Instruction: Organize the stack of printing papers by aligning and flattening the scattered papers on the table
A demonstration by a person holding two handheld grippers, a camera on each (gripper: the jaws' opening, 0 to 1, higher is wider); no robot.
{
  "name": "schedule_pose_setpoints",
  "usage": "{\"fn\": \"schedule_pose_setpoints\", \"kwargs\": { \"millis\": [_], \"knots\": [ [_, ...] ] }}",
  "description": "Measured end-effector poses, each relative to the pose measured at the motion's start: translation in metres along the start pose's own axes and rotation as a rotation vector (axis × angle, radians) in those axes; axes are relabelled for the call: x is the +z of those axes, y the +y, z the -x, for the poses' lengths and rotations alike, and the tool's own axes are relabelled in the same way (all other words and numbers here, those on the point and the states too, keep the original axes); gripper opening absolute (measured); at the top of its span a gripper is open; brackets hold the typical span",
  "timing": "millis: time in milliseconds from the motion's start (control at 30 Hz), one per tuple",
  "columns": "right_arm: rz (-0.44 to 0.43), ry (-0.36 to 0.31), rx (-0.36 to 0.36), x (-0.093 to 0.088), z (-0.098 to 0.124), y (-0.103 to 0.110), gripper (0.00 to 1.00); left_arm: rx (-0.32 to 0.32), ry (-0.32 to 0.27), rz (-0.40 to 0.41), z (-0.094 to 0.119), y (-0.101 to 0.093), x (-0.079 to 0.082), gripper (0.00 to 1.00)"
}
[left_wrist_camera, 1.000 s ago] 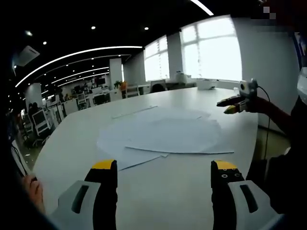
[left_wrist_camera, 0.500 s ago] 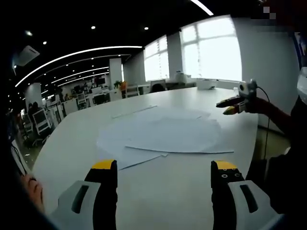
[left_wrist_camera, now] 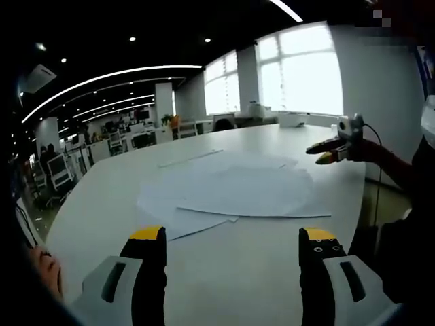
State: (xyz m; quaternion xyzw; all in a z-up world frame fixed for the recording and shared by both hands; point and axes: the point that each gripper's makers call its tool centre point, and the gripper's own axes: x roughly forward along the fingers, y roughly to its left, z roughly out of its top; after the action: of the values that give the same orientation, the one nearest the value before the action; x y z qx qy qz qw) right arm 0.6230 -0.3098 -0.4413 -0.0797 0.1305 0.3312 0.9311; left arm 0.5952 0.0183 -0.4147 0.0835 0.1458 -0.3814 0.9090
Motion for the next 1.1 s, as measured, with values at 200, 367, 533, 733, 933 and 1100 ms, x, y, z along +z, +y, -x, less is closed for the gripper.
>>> {"fn": "schedule_pose_setpoints", "kwargs": {
  "millis": [200,367,533,733,933,1100],
  "knots": [
    [-0.005,0.004,0.001,-0.003,-0.001,0.000,0.37,-0.004,0.000,0.000,-0.002,-0.001,-0.001,0.83],
    [-0.010,0.006,-0.001,-0.005,-0.002,-0.001,0.37,-0.003,0.000,0.000,-0.001,-0.001,-0.001,0.83],
    [-0.010,0.010,-0.001,-0.007,-0.004,0.000,0.37,-0.004,0.001,0.000,-0.001,-0.002,-0.001,0.83],
    [-0.008,0.012,-0.003,-0.008,-0.005,0.000,0.37,-0.005,0.001,0.001,-0.001,-0.002,-0.002,0.83],
    [-0.009,0.013,-0.004,-0.009,-0.005,0.000,0.37,-0.007,0.001,0.003,0.000,-0.002,-0.003,0.83],
    [-0.008,0.020,-0.001,-0.012,-0.007,0.001,0.37,-0.007,0.000,0.002,0.000,-0.003,-0.002,0.83]
  ]
}}
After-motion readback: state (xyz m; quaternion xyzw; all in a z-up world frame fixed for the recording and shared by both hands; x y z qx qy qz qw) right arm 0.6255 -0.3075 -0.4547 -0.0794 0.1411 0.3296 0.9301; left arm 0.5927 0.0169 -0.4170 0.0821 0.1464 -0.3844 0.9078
